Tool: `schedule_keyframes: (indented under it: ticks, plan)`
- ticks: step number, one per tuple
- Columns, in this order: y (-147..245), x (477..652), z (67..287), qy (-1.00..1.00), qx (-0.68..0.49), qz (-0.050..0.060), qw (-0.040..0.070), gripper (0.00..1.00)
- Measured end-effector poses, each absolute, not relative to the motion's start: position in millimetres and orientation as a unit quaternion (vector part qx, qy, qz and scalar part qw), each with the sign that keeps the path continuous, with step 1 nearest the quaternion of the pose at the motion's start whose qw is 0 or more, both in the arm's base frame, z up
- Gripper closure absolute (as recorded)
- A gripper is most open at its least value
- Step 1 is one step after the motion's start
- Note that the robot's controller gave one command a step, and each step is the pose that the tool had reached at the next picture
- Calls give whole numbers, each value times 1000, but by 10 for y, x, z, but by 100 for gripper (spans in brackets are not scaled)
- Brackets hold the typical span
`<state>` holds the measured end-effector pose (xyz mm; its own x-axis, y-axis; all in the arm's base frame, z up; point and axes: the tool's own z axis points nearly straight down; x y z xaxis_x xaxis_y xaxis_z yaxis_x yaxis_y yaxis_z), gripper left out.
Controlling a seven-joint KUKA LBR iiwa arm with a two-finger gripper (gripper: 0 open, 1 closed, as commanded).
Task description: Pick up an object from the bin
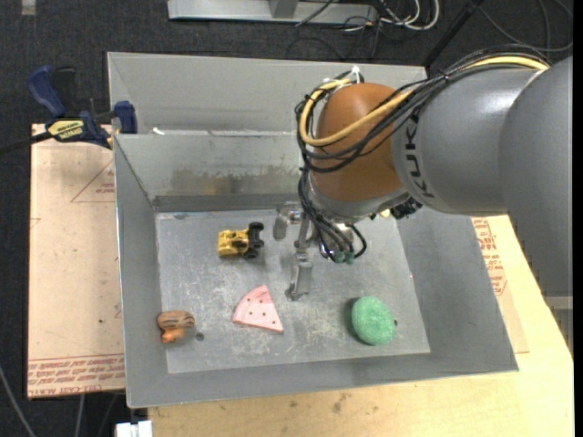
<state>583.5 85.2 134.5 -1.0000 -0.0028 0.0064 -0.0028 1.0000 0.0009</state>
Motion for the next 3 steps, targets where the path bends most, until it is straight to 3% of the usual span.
schedule_keyframes:
  ticks: [1, 2, 3]
  plan:
    - [848, 5853, 1394, -1000, 0, -1, -1, 0]
    - [1170, 6344, 875, -999, -38, -2, -5, 0]
    - [1239, 6349, 883, -997, -76, 0, 1, 0]
